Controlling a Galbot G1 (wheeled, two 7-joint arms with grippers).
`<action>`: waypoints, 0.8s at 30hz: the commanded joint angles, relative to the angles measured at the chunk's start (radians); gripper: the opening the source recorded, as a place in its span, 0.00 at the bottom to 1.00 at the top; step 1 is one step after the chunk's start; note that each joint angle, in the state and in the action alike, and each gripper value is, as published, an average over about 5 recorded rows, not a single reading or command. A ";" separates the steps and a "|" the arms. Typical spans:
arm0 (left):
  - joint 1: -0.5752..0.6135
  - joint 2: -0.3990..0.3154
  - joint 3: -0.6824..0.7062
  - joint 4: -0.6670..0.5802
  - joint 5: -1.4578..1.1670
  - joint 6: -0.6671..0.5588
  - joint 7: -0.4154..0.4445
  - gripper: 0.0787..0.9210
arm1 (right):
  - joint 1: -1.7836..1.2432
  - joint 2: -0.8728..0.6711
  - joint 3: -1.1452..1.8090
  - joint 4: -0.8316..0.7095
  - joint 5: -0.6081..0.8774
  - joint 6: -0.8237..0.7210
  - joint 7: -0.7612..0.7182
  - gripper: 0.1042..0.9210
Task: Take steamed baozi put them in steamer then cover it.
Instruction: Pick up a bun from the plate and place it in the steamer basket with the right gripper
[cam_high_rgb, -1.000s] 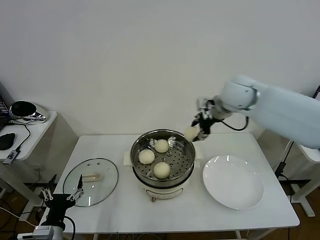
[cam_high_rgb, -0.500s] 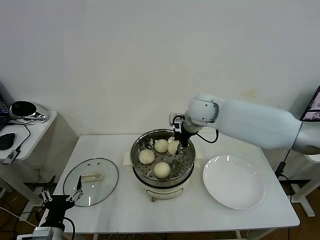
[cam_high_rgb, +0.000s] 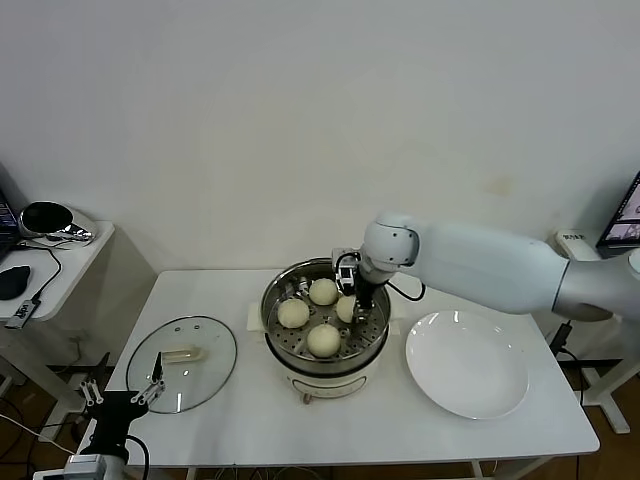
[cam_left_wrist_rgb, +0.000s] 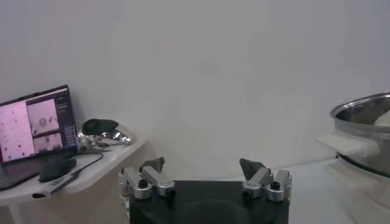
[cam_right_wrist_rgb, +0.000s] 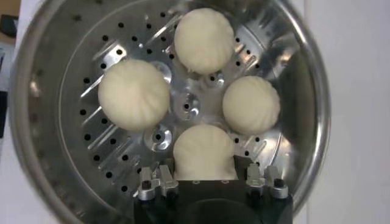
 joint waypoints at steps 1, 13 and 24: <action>-0.001 -0.001 0.000 0.001 0.000 0.000 0.000 0.88 | -0.027 0.008 0.004 -0.013 -0.034 -0.007 0.005 0.61; -0.006 0.003 -0.004 -0.001 -0.004 0.001 0.000 0.88 | -0.021 -0.098 0.092 0.073 0.006 -0.009 0.012 0.85; -0.010 -0.006 0.008 0.002 -0.023 -0.004 -0.001 0.88 | -0.518 -0.467 0.628 0.423 0.098 0.137 0.433 0.88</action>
